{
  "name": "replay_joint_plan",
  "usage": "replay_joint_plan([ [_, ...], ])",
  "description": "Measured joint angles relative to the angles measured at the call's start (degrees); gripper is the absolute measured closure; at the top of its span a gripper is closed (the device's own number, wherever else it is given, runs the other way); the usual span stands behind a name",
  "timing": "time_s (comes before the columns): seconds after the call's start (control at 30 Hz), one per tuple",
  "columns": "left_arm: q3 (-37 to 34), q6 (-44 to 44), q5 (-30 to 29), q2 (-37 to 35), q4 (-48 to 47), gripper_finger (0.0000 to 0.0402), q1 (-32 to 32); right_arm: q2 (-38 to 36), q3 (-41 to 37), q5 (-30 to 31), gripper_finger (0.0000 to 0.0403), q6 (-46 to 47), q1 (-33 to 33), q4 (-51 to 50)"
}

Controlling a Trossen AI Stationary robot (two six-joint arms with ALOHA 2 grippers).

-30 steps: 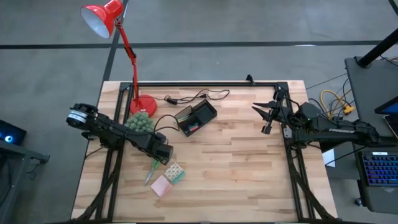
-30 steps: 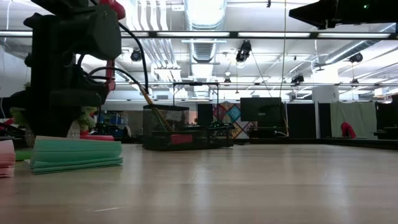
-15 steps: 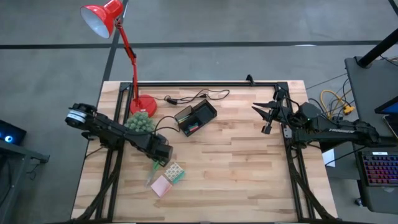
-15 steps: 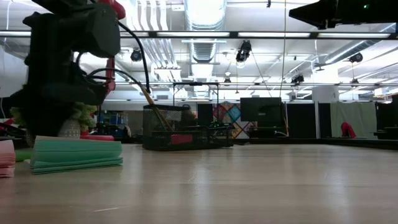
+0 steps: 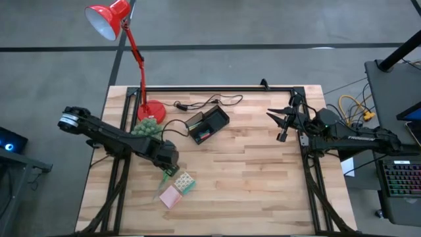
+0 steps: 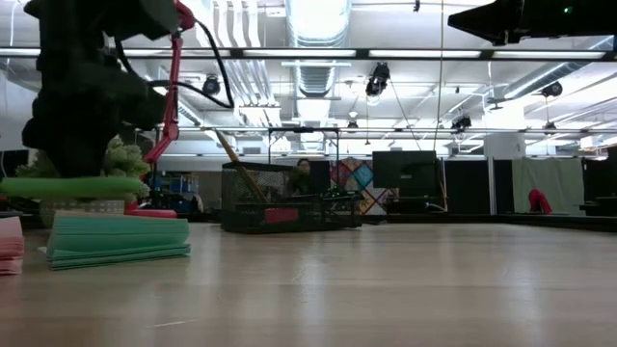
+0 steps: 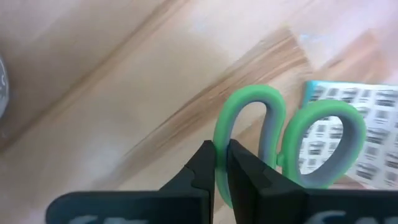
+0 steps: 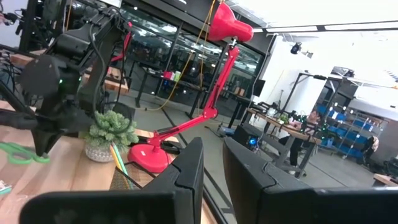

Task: Pick and place office supplies into organizer
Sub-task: Put the green scissors into the black desk organizer

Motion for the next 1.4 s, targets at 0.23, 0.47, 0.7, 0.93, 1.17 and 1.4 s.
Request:
replay_joint_plan([
  [0.23,0.02,3.10,-0.52,-3.86,2.86,0.0397,0.00,0.00,0.00,-0.01,0.0351,0.02,0.01,-0.01],
  [0.47,0.09,14.36,-6.23,-7.23,18.10,0.0397,0.00,0.00,0.00,0.00,0.0351,0.04,-0.01,-0.04],
  [0.7,0.11,32.87,-16.09,-8.20,37.58,0.0397,0.31,-0.02,0.00,0.00,0.0351,0.48,-0.01,-0.15],
  [0.93,0.13,60.82,-35.60,-6.34,56.02,0.0398,1.19,0.00,0.00,0.00,0.0351,0.49,-0.01,-0.20],
  [1.17,0.17,85.49,-50.31,-3.36,74.00,0.0398,4.18,0.00,0.00,0.00,0.0351,0.62,-0.01,-0.48],
  [1.4,0.17,91.94,-53.56,-0.27,79.77,0.0398,9.85,-0.02,0.00,0.00,0.0351,1.97,-0.01,-0.48],
])
